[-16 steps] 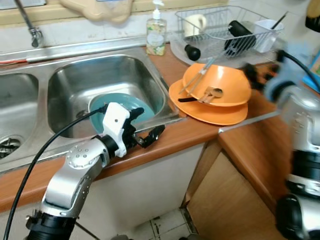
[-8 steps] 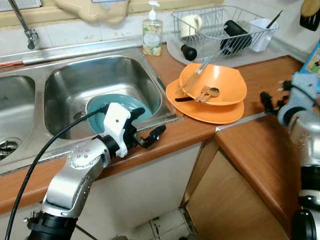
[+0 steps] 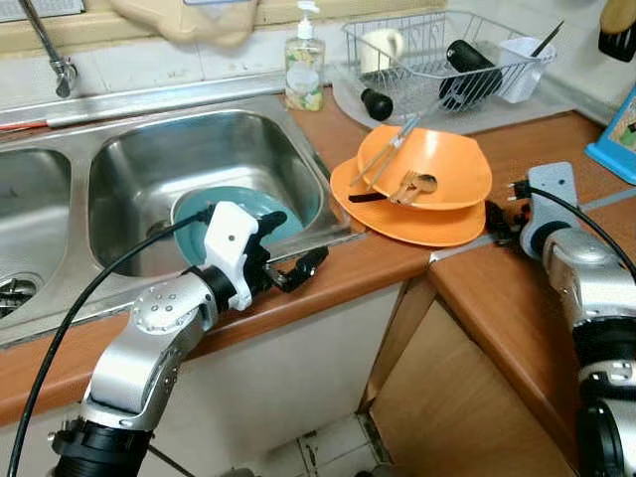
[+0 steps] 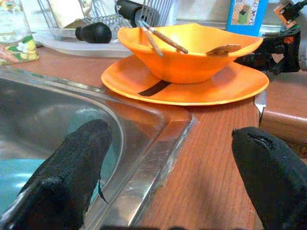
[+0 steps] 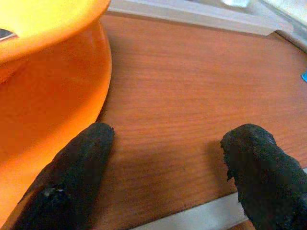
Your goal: Kitchen organization
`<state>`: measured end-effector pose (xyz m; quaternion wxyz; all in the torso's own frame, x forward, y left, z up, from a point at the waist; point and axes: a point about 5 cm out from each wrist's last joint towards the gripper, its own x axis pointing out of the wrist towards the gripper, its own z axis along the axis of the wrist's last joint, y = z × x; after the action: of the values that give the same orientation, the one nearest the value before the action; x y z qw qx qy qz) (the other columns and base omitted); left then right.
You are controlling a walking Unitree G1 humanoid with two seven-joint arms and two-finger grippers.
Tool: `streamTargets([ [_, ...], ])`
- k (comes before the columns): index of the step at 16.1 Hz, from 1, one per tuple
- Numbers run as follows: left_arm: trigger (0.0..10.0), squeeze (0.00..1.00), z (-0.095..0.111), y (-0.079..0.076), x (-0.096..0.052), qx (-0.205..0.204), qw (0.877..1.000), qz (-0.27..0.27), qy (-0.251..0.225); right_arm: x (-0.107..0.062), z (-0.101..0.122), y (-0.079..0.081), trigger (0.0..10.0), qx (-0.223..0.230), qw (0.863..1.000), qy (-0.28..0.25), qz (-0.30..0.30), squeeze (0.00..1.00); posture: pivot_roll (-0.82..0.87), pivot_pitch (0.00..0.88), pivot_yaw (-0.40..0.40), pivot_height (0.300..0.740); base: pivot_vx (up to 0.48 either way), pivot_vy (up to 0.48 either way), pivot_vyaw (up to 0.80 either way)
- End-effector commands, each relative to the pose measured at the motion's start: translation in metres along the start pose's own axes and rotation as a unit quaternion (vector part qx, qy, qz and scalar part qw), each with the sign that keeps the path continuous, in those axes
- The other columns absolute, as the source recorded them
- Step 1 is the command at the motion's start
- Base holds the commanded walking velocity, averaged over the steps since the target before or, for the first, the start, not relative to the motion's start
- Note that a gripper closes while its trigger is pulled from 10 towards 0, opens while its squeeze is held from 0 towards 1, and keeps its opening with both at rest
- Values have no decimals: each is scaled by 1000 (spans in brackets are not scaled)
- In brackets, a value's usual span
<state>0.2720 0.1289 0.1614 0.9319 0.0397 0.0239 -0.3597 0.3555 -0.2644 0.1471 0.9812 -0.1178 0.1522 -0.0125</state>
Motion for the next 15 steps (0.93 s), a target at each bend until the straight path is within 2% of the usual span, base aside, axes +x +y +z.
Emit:
streamTargets([
  [1, 10000, 0, 3, 4, 0, 10, 1000, 5, -3, 3, 4, 5, 10000, -11, 1000, -6, 17, 0, -73, 0, 1, 740, 0, 0, 0],
  [8, 10000, 0, 4, 5, -2, 10, 1000, 1, -2, 11, 9, 37, 10000, 5, 997, -25, 69, 0, -65, 0, 5, 740, 0, 0, 0],
  [15, 10000, 0, 5, 5, -2, 12, 1000, -1, -1, 12, 13, 49, 10000, 18, 996, -35, 85, 0, -61, 0, 10, 740, 0, 0, 0],
])
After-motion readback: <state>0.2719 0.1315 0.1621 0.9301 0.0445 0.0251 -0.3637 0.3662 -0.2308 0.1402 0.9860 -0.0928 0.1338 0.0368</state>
